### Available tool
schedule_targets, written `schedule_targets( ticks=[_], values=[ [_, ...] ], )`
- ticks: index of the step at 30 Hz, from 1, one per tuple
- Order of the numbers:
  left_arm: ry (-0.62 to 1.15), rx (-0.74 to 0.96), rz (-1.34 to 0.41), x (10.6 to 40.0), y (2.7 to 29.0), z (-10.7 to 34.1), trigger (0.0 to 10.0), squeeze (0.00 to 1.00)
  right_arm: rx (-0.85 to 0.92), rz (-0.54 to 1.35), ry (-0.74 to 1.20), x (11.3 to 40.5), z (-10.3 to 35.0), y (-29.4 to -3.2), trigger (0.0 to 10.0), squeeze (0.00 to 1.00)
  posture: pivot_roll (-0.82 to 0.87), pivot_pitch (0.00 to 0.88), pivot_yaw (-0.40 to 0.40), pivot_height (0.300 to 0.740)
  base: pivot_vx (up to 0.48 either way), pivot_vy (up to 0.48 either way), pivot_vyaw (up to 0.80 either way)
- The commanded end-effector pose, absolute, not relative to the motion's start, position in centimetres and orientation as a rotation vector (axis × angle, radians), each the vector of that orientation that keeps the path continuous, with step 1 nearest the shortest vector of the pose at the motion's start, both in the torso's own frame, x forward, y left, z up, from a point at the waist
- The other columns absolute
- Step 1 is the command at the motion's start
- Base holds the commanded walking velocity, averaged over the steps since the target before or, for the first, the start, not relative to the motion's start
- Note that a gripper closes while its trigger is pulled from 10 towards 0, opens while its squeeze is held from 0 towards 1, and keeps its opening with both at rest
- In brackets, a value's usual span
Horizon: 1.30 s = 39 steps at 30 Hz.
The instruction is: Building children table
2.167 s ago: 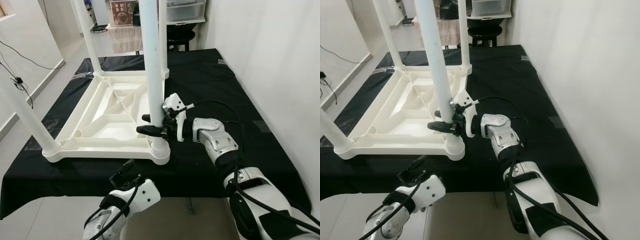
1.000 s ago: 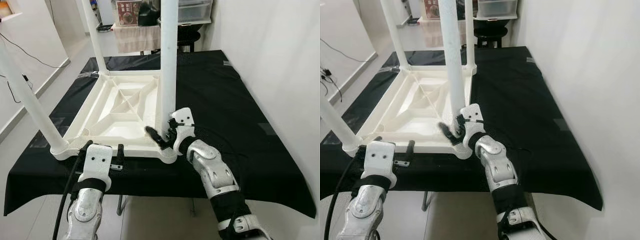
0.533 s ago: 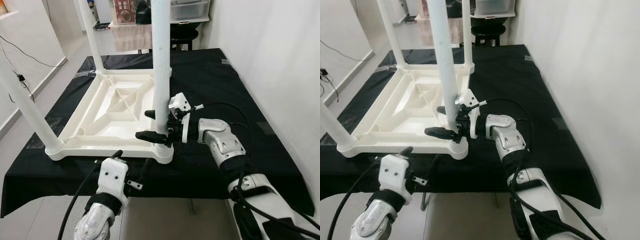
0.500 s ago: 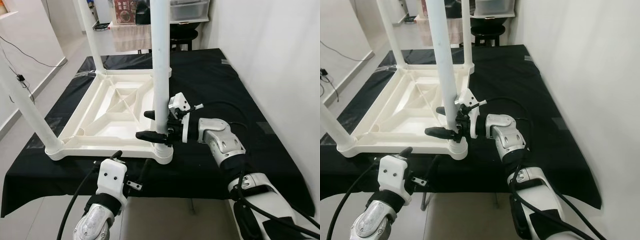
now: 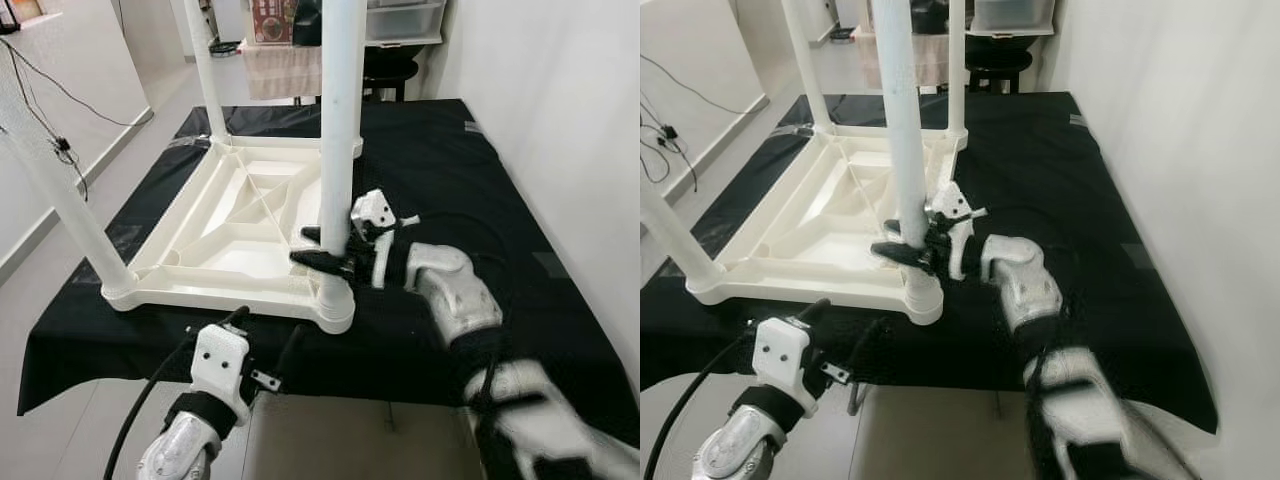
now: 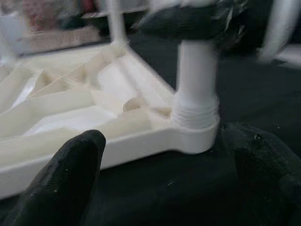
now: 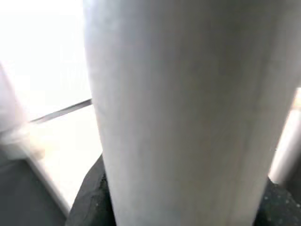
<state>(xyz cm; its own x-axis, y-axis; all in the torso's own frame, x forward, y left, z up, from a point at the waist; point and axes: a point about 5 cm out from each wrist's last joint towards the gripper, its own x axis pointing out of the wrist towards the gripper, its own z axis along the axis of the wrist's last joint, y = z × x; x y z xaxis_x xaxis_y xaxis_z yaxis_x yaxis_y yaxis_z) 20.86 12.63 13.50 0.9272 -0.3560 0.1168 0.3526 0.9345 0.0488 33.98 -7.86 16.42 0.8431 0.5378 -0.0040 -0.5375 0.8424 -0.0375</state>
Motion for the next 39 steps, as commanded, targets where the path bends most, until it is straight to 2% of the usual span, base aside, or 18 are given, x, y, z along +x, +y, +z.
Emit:
schedule_targets(
  ticks=[1,5,9,10,11,12,13,14,20,21,22,29,30,31,32,33,34,39],
  values=[
    [-0.118,0.025,-0.372,20.9,12.9,13.3,10.0,0.0,-0.013,0.404,0.243,31.9,11.5,-9.3,0.0,0.0,-0.04,0.114,0.033,0.74,0.0,0.0,0.0],
    [-0.107,0.034,-0.399,21.2,12.7,13.2,10.0,0.0,-0.059,0.494,0.218,30.6,11.4,-7.8,0.0,0.0,-0.04,0.1,0.03,0.74,0.0,0.0,0.0],
    [-0.102,0.023,-0.434,21.5,12.6,13.0,10.0,0.0,-0.095,0.499,0.13,32.7,12.7,-7.0,0.0,0.0,-0.02,0.095,0.027,0.74,0.0,0.0,0.0],
    [-0.104,0.027,-0.429,21.6,12.6,13.0,10.0,0.0,-0.097,0.496,0.126,33.1,12.8,-7.0,3.1,0.0,-0.02,0.095,0.027,0.74,0.0,0.0,0.0],
    [-0.104,0.027,-0.429,21.6,12.6,13.0,10.0,0.0,-0.097,0.496,0.126,33.1,12.8,-7.0,3.1,0.0,-0.02,0.095,0.027,0.74,0.0,0.0,0.0],
    [-0.107,0.032,-0.42,21.7,12.6,13.0,10.0,0.0,-0.092,0.518,0.095,33.6,13.7,-6.7,10.0,0.0,-0.01,0.092,0.025,0.74,0.0,0.0,0.0],
    [-0.107,0.032,-0.42,21.7,12.6,13.0,10.0,0.0,-0.092,0.518,0.095,33.6,13.7,-6.7,10.0,0.0,-0.01,0.092,0.025,0.74,0.0,0.0,0.0],
    [-0.108,0.033,-0.414,21.8,12.6,13.0,10.0,0.0,-0.086,0.557,0.077,34.0,14.4,-6.4,10.0,1.0,-0.01,0.091,0.018,0.74,0.0,0.0,0.0],
    [-0.109,0.035,-0.408,22.1,12.5,13.0,10.0,0.0,-0.012,0.849,-0.012,34.8,18.0,-4.8,10.0,1.0,0.0,0.082,0.014,0.74,0.0,0.0,0.0],
    [-0.108,0.037,-0.408,22.2,12.5,12.9,10.0,0.0,-0.017,0.977,-0.015,34.8,18.4,-4.6,10.0,0.9,0.0,0.08,0.011,0.74,0.0,0.0,0.0],
    [-0.107,0.037,-0.409,22.3,12.4,12.9,10.0,0.0,-0.056,1.078,-0.033,34.8,18.8,-4.7,10.0,0.0,0.0,0.075,0.008,0.74,0.0,0.0,0.0],
    [-0.104,0.034,-0.416,22.5,12.3,12.7,10.0,0.0,-0.133,1.321,0.008,35.4,19.0,-5.5,10.0,0.0,0.01,0.07,0.002,0.74,0.0,0.0,0.0],
    [-0.103,0.032,-0.417,22.5,12.2,12.7,10.0,0.0,-0.115,1.338,0.035,35.8,19.0,-5.7,6.5,0.0,0.01,0.068,0.003,0.74,0.0,0.0,0.0],
    [-0.103,0.032,-0.417,22.5,12.2,12.7,10.0,0.0,-0.115,1.338,0.035,35.8,19.0,-5.7,6.5,0.0,0.01,0.068,0.003,0.74,0.0,0.0,0.0],
    [-0.103,0.031,-0.417,22.6,12.2,12.7,10.0,0.0,-0.1,1.338,0.049,36.1,18.9,-5.9,2.3,0.0,0.01,0.068,0.003,0.74,0.0,0.0,0.0],
    [-0.103,0.031,-0.417,22.6,12.2,12.7,10.0,0.0,-0.1,1.338,0.049,36.1,18.9,-5.9,2.3,0.0,0.01,0.068,0.003,0.74,0.0,0.0,0.0],
    [-0.102,0.03,-0.418,22.6,12.2,12.7,10.0,0.0,-0.084,1.338,0.062,36.3,18.9,-6.0,0.0,0.0,0.01,0.068,0.003,0.74,0.0,0.0,0.0],
    [-0.101,0.028,-0.419,22.5,12.0,12.7,10.0,0.0,-0.068,1.312,0.062,36.6,18.7,-6.8,0.0,0.0,0.02,0.077,-0.001,0.74,0.0,0.0,0.0]
  ],
)
